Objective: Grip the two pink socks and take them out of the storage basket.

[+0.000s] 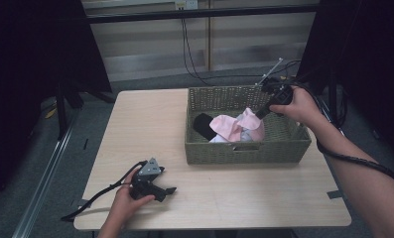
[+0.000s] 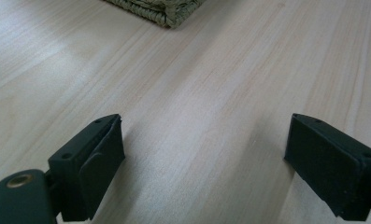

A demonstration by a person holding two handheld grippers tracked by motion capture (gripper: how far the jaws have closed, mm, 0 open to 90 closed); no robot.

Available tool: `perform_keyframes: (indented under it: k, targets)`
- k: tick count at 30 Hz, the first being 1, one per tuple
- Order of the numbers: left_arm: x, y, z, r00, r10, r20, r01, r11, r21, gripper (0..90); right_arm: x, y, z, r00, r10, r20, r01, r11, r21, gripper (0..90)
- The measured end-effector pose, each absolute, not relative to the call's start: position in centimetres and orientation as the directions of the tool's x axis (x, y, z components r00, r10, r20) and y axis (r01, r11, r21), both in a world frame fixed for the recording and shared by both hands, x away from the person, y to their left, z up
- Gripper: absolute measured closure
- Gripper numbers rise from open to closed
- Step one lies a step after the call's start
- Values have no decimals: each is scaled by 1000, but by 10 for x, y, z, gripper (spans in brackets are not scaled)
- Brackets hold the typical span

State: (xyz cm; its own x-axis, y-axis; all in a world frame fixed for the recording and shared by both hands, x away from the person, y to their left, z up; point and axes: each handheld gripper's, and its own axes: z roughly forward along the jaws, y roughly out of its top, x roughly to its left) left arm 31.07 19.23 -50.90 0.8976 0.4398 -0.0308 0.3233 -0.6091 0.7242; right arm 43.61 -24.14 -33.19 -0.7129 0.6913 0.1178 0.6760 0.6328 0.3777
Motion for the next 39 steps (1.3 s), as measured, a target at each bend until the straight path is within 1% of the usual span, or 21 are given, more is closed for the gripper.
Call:
perform_keyframes:
  k: [8,14,20,22,28,39]
  targets:
    - [311,192,-509,898,440,-31,323,-609,724,111,434,-241,-314,-724,681,115,664,641,384,876]
    - [311,192,-509,898,440,-31,323,-609,724,111,430,-241,-299,-746,659,95,637,666,389,876]
    - [311,192,-509,897,440,-30,324,-610,723,111,427,-243,-287,-748,658,81,631,668,394,876]
    - [311,192,-509,898,440,-31,323,-609,724,111,424,-245,-277,-749,657,81,627,665,406,876]
    - [311,192,-509,898,440,-31,323,-609,724,111,419,-245,-262,-759,646,76,613,670,419,875]
    - [311,192,-509,898,440,-31,323,-609,724,111,409,-242,-244,-778,624,75,589,683,432,875]
